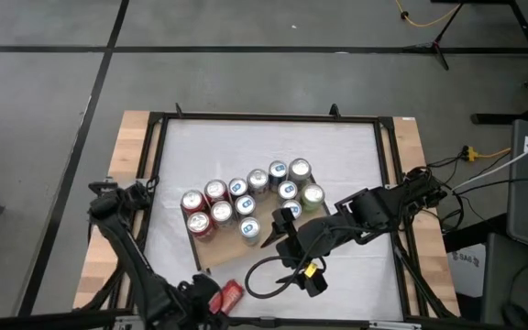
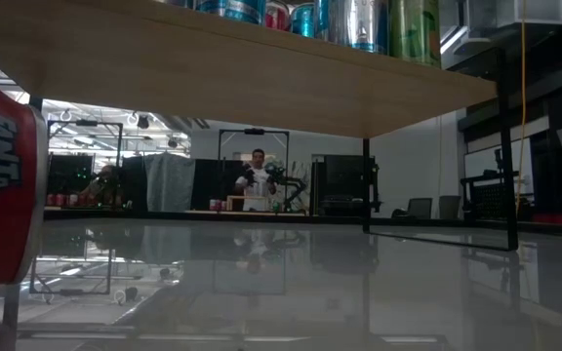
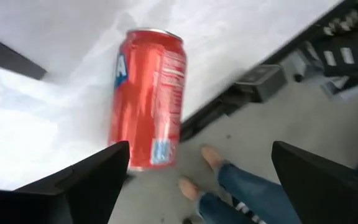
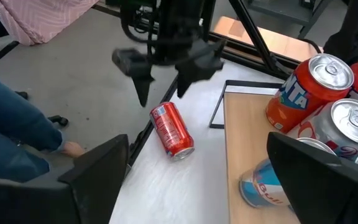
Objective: Place canned beverage on shelf
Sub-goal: Put the red soda can on the shelf
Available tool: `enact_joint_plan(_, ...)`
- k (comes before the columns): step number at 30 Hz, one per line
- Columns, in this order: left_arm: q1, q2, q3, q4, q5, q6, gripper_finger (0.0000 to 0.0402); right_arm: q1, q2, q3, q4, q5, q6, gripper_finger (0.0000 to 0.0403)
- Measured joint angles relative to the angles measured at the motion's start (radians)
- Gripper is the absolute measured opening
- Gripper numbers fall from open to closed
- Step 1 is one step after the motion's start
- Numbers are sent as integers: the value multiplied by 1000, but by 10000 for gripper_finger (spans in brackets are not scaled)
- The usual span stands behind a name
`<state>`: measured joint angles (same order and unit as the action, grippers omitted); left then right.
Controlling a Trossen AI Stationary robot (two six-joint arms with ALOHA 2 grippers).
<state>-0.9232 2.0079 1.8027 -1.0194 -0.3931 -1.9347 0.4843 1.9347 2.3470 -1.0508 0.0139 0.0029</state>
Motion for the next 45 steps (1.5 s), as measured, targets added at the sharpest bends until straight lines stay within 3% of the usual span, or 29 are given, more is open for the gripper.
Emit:
enact_joint_plan(13,38,64,-1,-64,9,34,386,0,33,0,0,-7,0,372)
enact_joint_plan(45,37,226,-1,-5,-7,35,386,0,35,0,1,-7,0,372)
